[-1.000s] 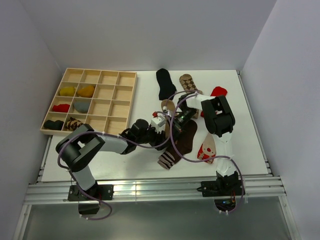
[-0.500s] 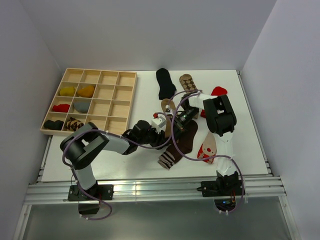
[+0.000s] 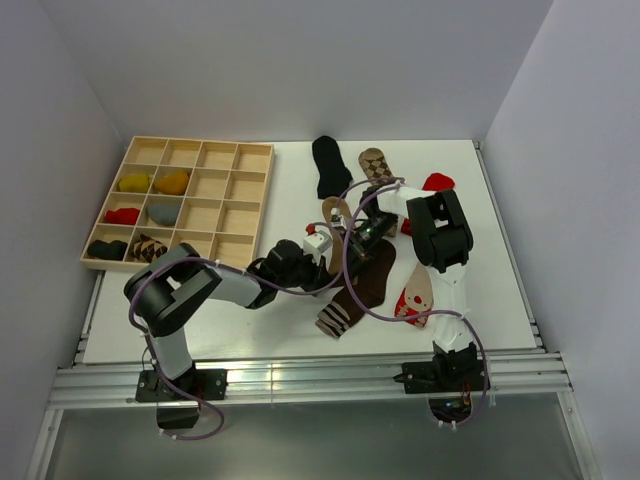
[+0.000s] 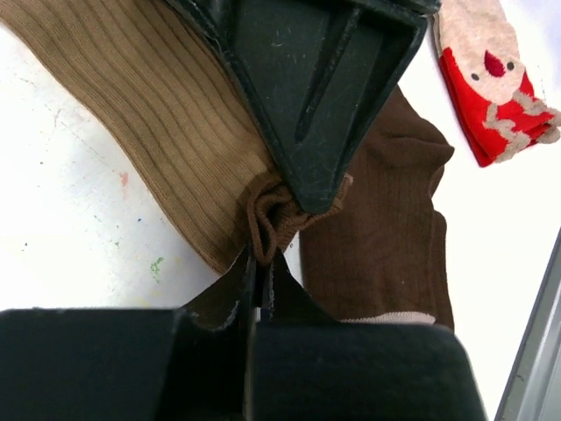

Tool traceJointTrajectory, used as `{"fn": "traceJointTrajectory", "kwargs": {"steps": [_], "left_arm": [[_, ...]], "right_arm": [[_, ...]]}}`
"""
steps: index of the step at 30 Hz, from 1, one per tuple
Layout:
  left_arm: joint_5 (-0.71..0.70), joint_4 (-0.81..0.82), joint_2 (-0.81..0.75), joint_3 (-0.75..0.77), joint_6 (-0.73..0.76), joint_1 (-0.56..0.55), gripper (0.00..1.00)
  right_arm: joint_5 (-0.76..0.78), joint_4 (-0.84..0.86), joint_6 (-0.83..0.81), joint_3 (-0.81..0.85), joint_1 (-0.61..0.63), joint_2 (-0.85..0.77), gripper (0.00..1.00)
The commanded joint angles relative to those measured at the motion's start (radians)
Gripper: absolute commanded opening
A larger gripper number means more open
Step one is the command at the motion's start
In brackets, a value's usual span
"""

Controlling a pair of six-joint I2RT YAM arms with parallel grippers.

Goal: Roll the socks
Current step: Roll the sock at the center of the board.

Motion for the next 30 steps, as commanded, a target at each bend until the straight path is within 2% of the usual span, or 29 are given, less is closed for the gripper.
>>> {"fn": "traceJointTrajectory", "kwargs": {"steps": [1,3,4,7,10,14,22,25,30], "left_arm": [[0.022,0.04,0.006,0.039,-0.023,-0.007,0.0],[-0.002,0.006,-0.013,0.042,-0.034,-0.005,0.0],[-0.021,-0.045,-0.019,0.049,-0.037,-0.007,0.0],[-0.087,-0.136,-0.044,0.075,-0.051,-0.005,0.0],[-0.154,-0.263,-0.076,0.098,-0.065,-0.005,0.0],[-0.251,-0.421,-0.143,0.115,-0.095,-0.004,0.0],[-0.286,-0.713,-0.208,0.176,-0.171,-0.004,0.0],[-0.247,-0.773,-0.232,0.203,-0.183,-0.015,0.0],[-0.108,-0.843,-0.165,0.334,-0.149,-0.018,0.0]], "right_arm": [[0.036,0.052,0.038,0.046,-0.006,-0.004,0.09],[0.06,0.078,0.061,0.046,-0.006,-0.024,0.22],[0.093,0.107,0.069,0.045,-0.006,-0.035,0.31],[0.139,0.176,0.095,0.034,-0.004,-0.088,0.48],[0.179,0.242,0.116,0.013,-0.007,-0.15,0.53],[0.213,0.318,0.13,-0.024,-0.007,-0.217,0.54],[0.296,0.479,0.149,-0.128,-0.017,-0.331,0.52],[0.284,0.548,0.141,-0.202,-0.03,-0.398,0.51],[0.288,0.699,0.103,-0.368,-0.056,-0.544,0.47]]}}
